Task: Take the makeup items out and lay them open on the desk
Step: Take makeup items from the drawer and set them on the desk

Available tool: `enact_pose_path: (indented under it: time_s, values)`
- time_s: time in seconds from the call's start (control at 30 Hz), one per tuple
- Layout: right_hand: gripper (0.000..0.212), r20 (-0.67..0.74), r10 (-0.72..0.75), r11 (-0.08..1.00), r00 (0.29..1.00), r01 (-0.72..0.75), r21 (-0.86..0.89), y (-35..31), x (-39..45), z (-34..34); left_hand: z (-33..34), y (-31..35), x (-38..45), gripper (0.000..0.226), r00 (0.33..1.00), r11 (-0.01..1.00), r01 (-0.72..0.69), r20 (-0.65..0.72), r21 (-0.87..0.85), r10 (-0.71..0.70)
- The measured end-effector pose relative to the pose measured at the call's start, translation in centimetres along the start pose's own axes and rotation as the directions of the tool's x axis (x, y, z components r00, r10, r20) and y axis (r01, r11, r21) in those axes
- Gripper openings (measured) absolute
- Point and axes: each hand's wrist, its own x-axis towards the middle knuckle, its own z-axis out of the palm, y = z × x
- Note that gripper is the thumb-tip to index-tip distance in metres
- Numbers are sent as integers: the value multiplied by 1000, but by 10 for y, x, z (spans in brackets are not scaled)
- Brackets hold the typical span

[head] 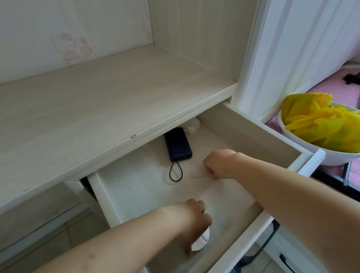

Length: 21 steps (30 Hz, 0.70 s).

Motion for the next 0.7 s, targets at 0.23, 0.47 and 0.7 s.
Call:
enact_pose_path:
  time_s: [0.23, 0.47, 0.7]
  values:
    - [25, -34, -13, 999, 999, 12, -43, -4, 0, 2, 0, -3, 2, 66, 995, 996, 80, -57, -49, -83]
    - [28, -8, -67, 996, 998, 66, -54, -8, -11, -6, -3, -10, -7, 64, 984, 981, 180, 21, -68, -179]
    - [18, -230, -139, 955, 963, 191, 225, -9, -72, -69, -43, -36, -65, 35, 948, 938, 117, -244, -326, -203]
